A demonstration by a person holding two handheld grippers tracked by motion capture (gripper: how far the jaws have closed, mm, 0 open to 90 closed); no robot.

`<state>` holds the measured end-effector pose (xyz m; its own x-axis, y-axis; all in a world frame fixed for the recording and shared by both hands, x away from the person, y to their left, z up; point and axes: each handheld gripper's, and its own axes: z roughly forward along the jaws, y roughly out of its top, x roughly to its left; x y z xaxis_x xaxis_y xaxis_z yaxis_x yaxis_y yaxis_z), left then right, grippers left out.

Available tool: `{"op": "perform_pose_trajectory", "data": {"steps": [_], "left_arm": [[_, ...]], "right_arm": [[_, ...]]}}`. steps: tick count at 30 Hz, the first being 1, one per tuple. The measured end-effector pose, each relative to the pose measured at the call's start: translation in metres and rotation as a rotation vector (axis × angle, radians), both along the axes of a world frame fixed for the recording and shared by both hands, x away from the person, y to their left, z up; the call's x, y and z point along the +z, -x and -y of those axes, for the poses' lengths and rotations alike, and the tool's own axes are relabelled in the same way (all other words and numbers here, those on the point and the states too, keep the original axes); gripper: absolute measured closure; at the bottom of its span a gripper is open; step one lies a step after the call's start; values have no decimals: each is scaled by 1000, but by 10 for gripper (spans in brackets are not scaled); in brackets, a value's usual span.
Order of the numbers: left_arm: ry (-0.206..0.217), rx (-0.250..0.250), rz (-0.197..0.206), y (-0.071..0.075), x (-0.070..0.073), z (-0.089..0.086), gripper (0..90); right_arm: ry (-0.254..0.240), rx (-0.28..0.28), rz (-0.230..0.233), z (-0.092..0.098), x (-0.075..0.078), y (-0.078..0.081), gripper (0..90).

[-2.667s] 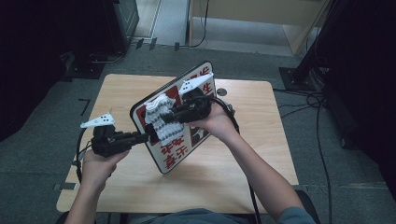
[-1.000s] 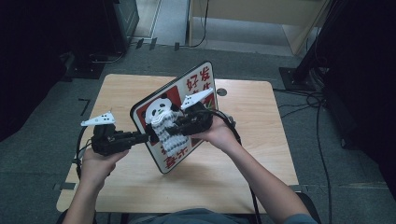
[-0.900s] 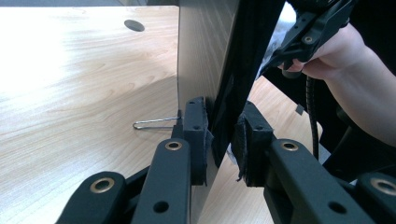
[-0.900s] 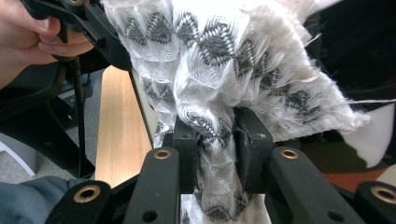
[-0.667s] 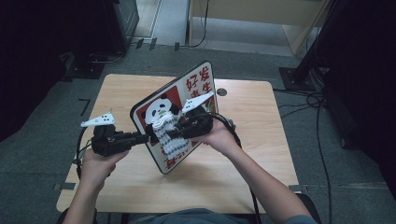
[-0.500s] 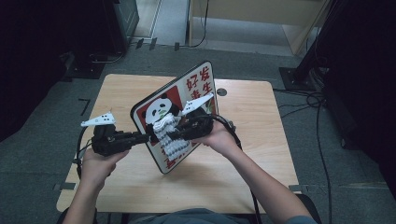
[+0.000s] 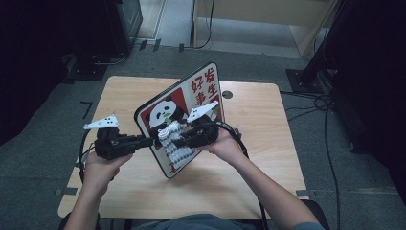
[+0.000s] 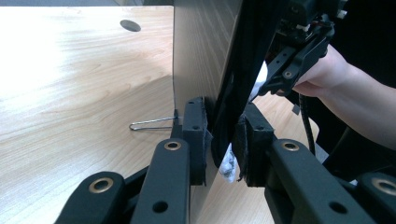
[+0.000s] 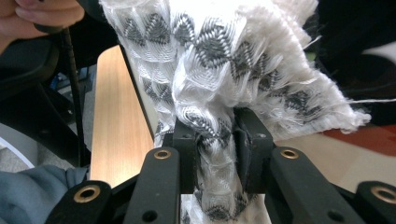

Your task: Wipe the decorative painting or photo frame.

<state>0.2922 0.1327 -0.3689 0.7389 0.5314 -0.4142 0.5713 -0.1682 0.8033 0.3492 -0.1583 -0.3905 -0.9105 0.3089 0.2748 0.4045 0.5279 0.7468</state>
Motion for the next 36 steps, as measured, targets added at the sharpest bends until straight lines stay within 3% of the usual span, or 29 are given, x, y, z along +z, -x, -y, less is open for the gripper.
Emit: {"op": "perform_pose_trajectory", "data": {"steps": [19, 36], "left_arm": [[7, -7, -8, -1, 0, 0, 759], [7, -9, -10, -1, 0, 0, 756]], "right_arm": [[9, 8, -25, 6, -24, 3, 729], [21, 7, -10, 10, -44, 9, 723]]}}
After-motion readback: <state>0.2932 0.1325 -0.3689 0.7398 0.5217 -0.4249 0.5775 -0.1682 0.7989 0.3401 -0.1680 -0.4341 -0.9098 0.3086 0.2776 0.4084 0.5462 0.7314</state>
